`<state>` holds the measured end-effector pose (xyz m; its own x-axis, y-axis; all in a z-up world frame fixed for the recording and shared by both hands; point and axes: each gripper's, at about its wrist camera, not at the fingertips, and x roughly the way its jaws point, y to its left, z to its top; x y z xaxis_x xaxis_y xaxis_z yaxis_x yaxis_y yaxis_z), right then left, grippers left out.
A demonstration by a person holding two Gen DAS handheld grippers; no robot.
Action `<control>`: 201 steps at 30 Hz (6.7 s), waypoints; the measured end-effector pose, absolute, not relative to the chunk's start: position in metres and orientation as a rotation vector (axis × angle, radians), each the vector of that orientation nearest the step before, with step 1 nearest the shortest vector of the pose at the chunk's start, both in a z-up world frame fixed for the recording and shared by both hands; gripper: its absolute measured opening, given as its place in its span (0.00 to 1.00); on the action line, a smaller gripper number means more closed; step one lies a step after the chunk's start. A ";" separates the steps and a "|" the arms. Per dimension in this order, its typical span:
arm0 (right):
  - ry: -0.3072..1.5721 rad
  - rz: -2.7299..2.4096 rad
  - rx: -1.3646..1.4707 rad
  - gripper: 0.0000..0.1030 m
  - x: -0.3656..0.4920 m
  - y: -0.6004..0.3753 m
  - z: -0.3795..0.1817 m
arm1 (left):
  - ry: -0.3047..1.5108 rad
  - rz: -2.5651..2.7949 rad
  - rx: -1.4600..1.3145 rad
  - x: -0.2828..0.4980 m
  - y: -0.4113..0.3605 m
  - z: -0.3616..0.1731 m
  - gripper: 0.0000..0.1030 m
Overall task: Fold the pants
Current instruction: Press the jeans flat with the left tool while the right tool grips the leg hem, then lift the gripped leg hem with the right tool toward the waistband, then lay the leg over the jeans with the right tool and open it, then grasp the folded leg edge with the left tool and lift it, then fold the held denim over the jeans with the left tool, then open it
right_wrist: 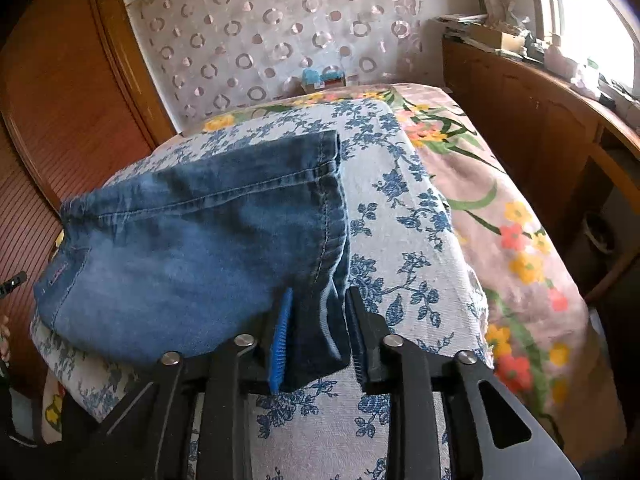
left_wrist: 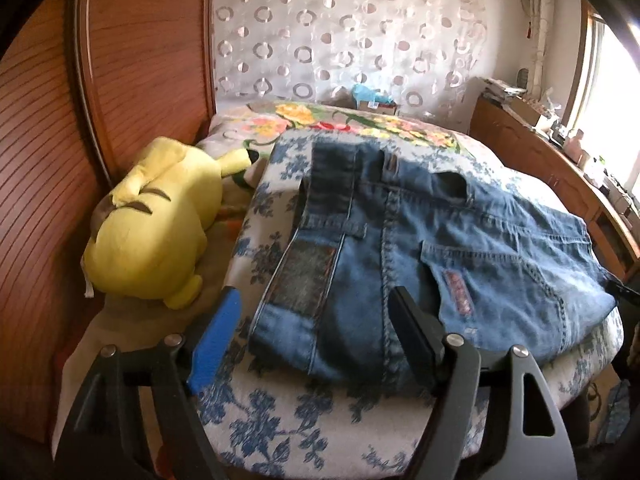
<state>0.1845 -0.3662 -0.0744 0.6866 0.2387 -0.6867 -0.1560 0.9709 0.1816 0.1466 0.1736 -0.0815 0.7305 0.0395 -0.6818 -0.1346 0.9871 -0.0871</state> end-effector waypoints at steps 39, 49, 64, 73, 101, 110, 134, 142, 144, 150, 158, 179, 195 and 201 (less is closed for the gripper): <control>0.752 0.212 0.153 0.06 0.148 -0.363 -0.066 | 0.766 -0.265 -0.004 0.194 0.003 -0.079 0.74; 0.655 0.241 0.134 0.06 0.143 -0.358 -0.046 | 0.771 -0.270 0.001 0.193 -0.001 -0.079 0.74; 0.523 0.403 0.067 0.05 0.162 -0.305 -0.005 | 0.758 -0.235 -0.043 0.187 0.021 -0.079 0.74; 0.502 0.598 0.011 0.05 0.188 -0.243 0.015 | 0.728 -0.176 -0.080 0.174 0.050 -0.070 0.75; 0.667 0.597 -0.131 0.37 0.262 -0.193 -0.020 | 0.774 -0.195 -0.106 0.200 0.042 -0.074 0.74; 0.704 0.658 -0.193 0.42 0.322 -0.154 -0.029 | 0.834 -0.263 -0.118 0.219 0.028 -0.085 0.68; 0.854 0.817 -0.243 0.03 0.384 -0.124 -0.078 | 0.903 -0.334 -0.119 0.214 0.010 -0.109 0.48; 0.682 0.788 -0.166 0.02 0.359 -0.146 -0.050 | 0.908 -0.388 -0.127 0.216 -0.001 -0.109 0.27; 0.649 0.782 -0.161 0.02 0.352 -0.149 -0.044 | 0.916 -0.399 -0.134 0.217 -0.005 -0.109 0.17; 0.597 0.771 -0.166 0.02 0.333 -0.152 -0.030 | 0.887 -0.390 -0.076 0.206 -0.013 -0.092 0.05; 0.526 0.821 -0.177 0.02 0.321 -0.130 -0.013 | 0.753 -0.312 -0.080 0.170 0.042 -0.036 0.05; 0.586 0.928 -0.333 0.02 0.347 0.034 -0.021 | 0.756 -0.078 -0.193 0.147 0.192 -0.068 0.05; 0.672 0.845 -0.228 0.35 0.313 -0.043 -0.016 | 0.794 -0.025 -0.170 0.144 0.195 -0.076 0.40; 0.703 0.783 -0.210 0.35 0.285 -0.083 -0.020 | 0.776 -0.027 -0.151 0.146 0.188 -0.075 0.43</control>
